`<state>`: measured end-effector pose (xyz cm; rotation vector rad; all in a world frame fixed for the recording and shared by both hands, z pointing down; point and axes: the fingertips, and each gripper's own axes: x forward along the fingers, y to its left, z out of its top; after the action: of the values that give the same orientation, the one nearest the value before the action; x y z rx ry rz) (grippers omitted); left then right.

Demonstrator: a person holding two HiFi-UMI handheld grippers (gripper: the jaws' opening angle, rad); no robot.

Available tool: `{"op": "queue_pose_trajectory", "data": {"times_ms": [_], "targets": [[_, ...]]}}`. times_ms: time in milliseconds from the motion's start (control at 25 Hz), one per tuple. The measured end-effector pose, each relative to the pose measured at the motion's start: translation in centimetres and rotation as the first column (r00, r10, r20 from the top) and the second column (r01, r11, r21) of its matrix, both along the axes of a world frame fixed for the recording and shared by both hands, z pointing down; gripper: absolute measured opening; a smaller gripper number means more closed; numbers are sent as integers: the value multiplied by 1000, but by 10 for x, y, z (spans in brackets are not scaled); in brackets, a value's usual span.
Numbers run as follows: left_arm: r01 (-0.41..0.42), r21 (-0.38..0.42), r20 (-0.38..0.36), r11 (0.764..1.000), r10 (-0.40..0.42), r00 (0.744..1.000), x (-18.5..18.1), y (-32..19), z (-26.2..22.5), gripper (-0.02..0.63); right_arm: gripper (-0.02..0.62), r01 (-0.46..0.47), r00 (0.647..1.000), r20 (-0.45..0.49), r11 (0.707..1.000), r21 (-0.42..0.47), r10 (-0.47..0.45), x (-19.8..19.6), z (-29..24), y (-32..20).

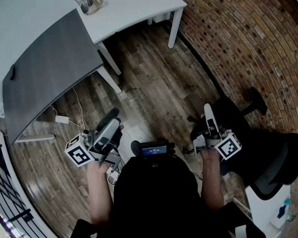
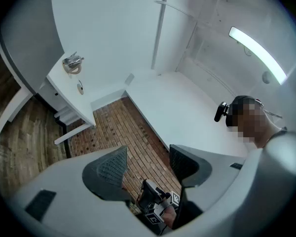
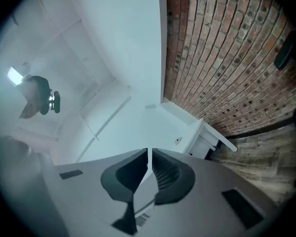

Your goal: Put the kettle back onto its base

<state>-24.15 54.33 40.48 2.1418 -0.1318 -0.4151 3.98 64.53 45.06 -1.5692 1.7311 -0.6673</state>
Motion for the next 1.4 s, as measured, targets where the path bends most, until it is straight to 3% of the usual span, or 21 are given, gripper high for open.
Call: {"op": "queue_pose_trajectory", "data": {"times_ms": [760, 1400], "targets": [[-28, -14, -40, 1000, 27, 999, -11, -12, 4, 295, 35, -14, 1000, -28, 1000, -13, 14, -22, -5, -7], [-37, -28, -85, 999, 34, 996, -43, -45, 19, 295, 37, -40, 999, -14, 999, -14, 40, -52, -2, -40]]}}
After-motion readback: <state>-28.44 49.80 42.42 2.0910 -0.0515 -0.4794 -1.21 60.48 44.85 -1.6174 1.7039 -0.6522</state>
